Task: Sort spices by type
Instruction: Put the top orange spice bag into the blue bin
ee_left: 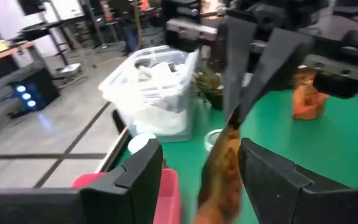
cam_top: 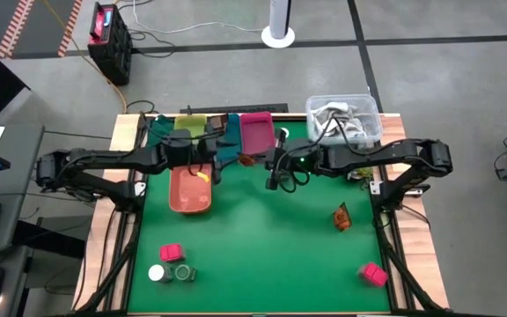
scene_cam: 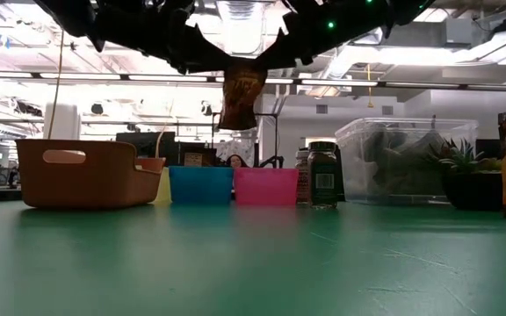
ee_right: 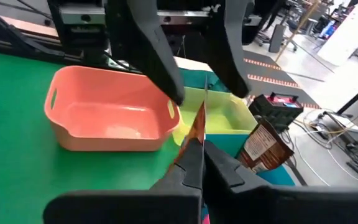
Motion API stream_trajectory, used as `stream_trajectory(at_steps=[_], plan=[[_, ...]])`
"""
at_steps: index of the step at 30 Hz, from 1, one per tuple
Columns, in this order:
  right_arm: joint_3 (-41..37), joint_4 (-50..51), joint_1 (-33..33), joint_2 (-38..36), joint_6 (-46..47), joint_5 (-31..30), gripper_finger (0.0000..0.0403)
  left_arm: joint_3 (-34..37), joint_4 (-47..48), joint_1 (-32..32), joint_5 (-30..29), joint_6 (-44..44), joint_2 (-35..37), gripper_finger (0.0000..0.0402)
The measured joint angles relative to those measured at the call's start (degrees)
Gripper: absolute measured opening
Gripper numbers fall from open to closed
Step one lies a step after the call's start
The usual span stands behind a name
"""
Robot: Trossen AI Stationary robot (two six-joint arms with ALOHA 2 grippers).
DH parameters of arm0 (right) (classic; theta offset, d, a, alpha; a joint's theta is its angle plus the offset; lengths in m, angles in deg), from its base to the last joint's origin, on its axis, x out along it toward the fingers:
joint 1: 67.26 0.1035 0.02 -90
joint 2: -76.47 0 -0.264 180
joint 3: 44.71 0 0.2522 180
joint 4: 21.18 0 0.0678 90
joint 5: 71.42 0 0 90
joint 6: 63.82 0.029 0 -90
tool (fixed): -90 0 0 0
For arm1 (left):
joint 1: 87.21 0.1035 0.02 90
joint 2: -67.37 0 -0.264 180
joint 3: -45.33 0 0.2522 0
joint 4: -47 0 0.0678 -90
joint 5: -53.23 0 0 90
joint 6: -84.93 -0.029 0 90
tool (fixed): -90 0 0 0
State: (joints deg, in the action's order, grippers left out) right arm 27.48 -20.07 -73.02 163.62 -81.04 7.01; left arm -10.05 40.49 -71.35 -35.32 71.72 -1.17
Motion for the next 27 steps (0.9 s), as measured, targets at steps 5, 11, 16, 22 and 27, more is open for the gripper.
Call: stream_trajectory(at_steps=[5, 11, 16, 22, 27], plan=[[0.0, -0.94, 0.03, 0.02, -1.21, 1.05, 0.0023, 0.0, 0.28, -0.02, 2.52, -0.02, 0.0, 0.0167], [0.0, -2.16, 0.07, 0.02, -1.37, 1.18, 0.0024, 0.0, -0.1, -0.02, 2.82, -0.07, 0.0, 0.0098], [0.0, -3.05, 0.06, 0.02, -1.48, 1.19, 0.0025, 0.0, -0.4, -0.02, 2.82, -0.84, 0.0, 0.0018], [0.0, -2.99, 0.07, 0.04, -1.34, 1.21, 0.0055, 0.0, -0.04, -0.03, 2.83, 2.04, 0.0, 0.0001], [0.0, -2.1, 0.01, 0.0, -1.28, 1.11, 0.0136, 0.02, -0.02, 0.01, 1.81, 2.84, 0.0, 0.0001]])
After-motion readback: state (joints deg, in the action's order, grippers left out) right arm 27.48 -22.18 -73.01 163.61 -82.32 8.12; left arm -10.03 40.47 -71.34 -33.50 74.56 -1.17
